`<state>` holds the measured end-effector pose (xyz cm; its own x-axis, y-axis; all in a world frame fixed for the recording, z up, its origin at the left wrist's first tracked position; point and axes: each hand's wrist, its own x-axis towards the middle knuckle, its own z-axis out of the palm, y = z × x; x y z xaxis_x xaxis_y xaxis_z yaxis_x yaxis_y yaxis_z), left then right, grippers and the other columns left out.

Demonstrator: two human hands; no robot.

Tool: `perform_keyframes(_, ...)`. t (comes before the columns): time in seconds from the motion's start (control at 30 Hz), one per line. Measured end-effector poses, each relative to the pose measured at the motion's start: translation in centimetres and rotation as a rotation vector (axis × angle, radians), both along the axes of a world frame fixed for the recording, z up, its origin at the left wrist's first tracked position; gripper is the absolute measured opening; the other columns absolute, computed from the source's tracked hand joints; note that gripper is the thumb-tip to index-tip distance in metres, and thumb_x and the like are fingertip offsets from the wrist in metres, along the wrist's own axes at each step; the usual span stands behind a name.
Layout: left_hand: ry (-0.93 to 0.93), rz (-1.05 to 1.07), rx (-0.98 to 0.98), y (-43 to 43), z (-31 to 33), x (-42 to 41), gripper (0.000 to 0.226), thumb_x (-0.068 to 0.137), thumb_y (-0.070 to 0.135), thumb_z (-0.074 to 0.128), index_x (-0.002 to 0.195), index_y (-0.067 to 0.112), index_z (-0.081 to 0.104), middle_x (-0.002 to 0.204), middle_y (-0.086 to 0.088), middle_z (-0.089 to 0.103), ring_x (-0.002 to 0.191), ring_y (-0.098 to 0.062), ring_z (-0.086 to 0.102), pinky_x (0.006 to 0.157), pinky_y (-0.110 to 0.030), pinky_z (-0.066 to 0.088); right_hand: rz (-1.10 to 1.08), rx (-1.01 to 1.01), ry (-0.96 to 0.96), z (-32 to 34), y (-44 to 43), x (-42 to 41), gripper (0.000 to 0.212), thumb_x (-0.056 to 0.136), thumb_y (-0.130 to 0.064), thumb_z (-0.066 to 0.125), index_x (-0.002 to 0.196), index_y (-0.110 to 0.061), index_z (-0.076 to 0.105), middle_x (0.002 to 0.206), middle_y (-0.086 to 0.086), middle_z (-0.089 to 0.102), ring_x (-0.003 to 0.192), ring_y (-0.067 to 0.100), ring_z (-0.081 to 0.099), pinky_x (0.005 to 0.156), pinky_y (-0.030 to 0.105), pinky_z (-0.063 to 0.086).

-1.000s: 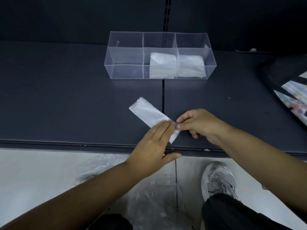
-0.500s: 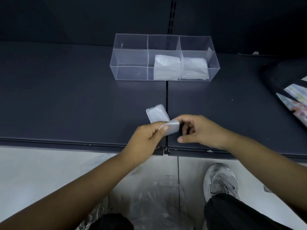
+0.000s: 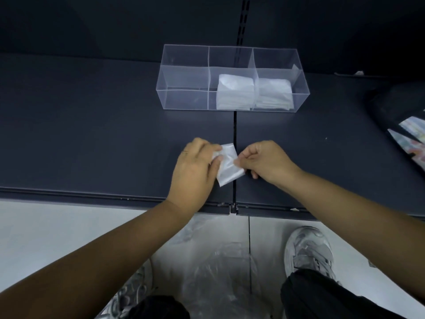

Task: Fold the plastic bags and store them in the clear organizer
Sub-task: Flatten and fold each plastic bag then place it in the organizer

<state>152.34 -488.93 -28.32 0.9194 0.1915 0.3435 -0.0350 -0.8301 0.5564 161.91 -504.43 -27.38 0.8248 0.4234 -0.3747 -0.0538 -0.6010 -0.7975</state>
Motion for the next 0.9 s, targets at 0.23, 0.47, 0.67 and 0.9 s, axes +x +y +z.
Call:
perform_keyframes(0.23, 0.414, -0.121, 0.403, -0.1, -2.7, -0.1, 0.065, 0.096, 0.051, 0.018, 0.151, 0.017, 0.022, 0.159, 0.003, 0.019, 0.148, -0.02, 0.007, 0.118, -0.046, -0.004, 0.009, -0.108, -0.151, 0.0, 0.8, -0.4, 0.013, 0.083, -0.015, 0.069, 0.072, -0.02, 0.067, 0.061, -0.009, 0.062, 0.05, 0.001, 0.053, 0.057, 0.023, 0.045)
perform_keyframes(0.47, 0.513, -0.099, 0.445, 0.5, -3.1, -0.1, 0.089, 0.08, 0.073, -0.01, 0.153, 0.022, -0.003, 0.161, 0.006, -0.005, 0.148, -0.019, -0.01, 0.117, -0.049, -0.011, 0.056, -0.264, -0.582, -1.8, 0.0, -3.8, 0.03, 0.081, -0.039, 0.071, 0.101, -0.019, 0.06, 0.089, -0.011, 0.043, 0.087, 0.012, 0.045, 0.079, 0.028, 0.037)
perform_keyframes(0.67, 0.589, -0.041, 0.436, 0.6, -3.0, 0.0, 0.099, 0.073, 0.079, -0.009, 0.151, 0.018, -0.012, 0.16, 0.002, -0.016, 0.146, -0.02, -0.02, 0.116, -0.051, -0.012, -0.005, -0.297, -0.636, -2.1, -0.8, -3.9, 0.014, 0.088, -0.027, 0.066, 0.097, -0.016, 0.063, 0.09, -0.01, 0.044, 0.093, 0.019, 0.05, 0.08, 0.028, 0.029)
perform_keyframes(0.9, 0.624, 0.114, 0.448, -0.9, -2.8, -0.9, 0.102, 0.076, 0.075, -0.008, 0.148, 0.004, -0.014, 0.159, -0.013, -0.016, 0.146, -0.025, -0.016, 0.117, -0.05, -0.009, -0.019, -0.297, -0.5, -1.8, 0.5, -4.3, 0.014, 0.088, -0.035, 0.063, 0.084, -0.022, 0.061, 0.098, -0.007, 0.048, 0.095, 0.011, 0.042, 0.084, 0.025, 0.026)
